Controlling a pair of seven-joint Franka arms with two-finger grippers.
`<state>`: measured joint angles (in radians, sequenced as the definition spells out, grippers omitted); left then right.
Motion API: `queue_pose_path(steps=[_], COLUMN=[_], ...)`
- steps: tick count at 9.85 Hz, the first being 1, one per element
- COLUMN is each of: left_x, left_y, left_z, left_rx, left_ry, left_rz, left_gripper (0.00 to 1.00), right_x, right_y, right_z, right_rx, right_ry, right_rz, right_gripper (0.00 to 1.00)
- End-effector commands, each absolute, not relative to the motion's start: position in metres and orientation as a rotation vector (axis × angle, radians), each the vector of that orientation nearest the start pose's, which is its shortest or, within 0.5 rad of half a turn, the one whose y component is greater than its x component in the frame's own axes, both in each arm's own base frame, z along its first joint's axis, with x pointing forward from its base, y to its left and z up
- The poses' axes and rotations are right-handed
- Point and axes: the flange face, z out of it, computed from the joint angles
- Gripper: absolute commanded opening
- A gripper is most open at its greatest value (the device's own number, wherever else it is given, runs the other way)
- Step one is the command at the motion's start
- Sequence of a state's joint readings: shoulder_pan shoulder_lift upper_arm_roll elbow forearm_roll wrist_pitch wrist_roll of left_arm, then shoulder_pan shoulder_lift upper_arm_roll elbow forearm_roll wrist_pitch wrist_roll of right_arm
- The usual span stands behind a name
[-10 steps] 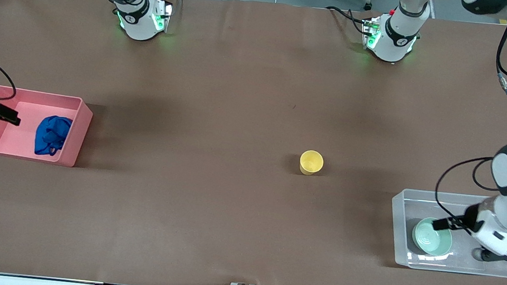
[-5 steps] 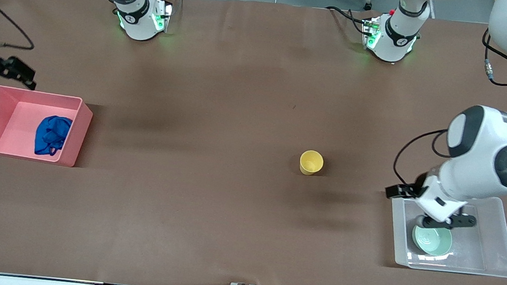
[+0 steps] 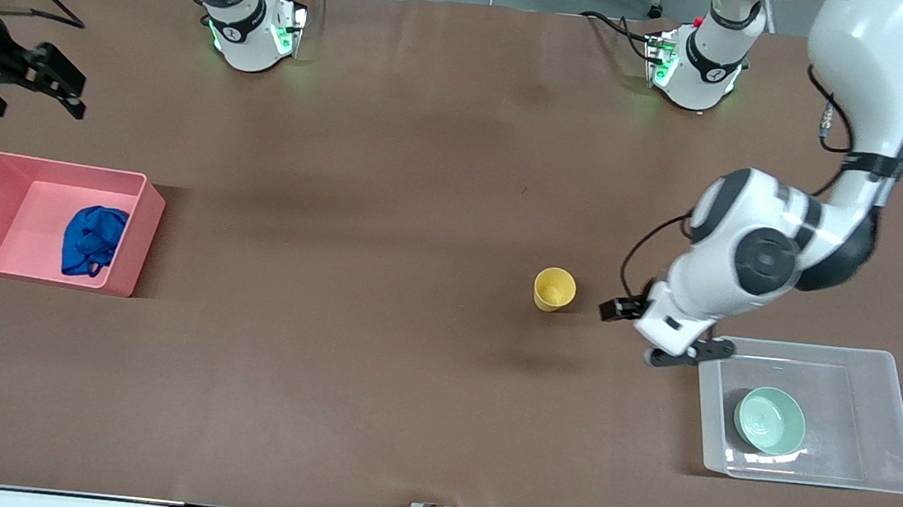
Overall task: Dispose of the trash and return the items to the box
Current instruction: 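Move the left gripper to the yellow cup and grasp it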
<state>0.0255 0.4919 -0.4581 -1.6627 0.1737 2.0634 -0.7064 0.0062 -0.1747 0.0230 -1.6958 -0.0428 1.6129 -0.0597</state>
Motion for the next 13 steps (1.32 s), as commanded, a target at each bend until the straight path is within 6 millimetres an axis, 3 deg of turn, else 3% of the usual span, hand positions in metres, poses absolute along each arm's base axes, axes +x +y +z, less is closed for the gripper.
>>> queue_pose_path(steps=[1,2,4,6,9,11,12,13], left_x=[0.594,0.589,0.579,0.572,0.567,0.57,0.572,0.574], left_y=[-0.271,-0.282,-0.285,-0.288,-0.296,-0.298,-0.3,-0.302], left_z=[0.307,0.292,0.27,0.251,0.223,0.219,0.221,0.226], left_rx=[-3.084,-3.093,-3.086,-3.074,-3.089,-3.104,-3.108,-3.115], left_ry=[-0.446,-0.466,-0.45,-0.435,-0.425,-0.469,-0.499,-0.503], left_rz=[0.068,0.068,0.109,0.16,0.2,0.181,0.167,0.153], left_gripper=[0.95,0.9,0.82,0.78,0.54,0.14,0.0,0.0], right_x=[0.51,0.513,0.517,0.532,0.54,0.54,0.54,0.54], right_y=[0.003,0.0,-0.003,-0.004,-0.018,-0.021,-0.022,-0.022], right_z=[0.686,0.69,0.688,0.674,0.664,0.647,0.644,0.644], right_rx=[-3.171,-3.17,-3.169,-3.142,-3.129,-3.127,-3.127,-3.127], right_ry=[-0.103,-0.093,-0.088,-0.087,-0.045,-0.04,-0.037,-0.04], right_rz=[-0.133,-0.116,-0.096,-0.06,-0.032,0.011,0.02,0.02], right_gripper=[1.0,1.0,1.0,1.0,1.0,1.0,1.0,1.0])
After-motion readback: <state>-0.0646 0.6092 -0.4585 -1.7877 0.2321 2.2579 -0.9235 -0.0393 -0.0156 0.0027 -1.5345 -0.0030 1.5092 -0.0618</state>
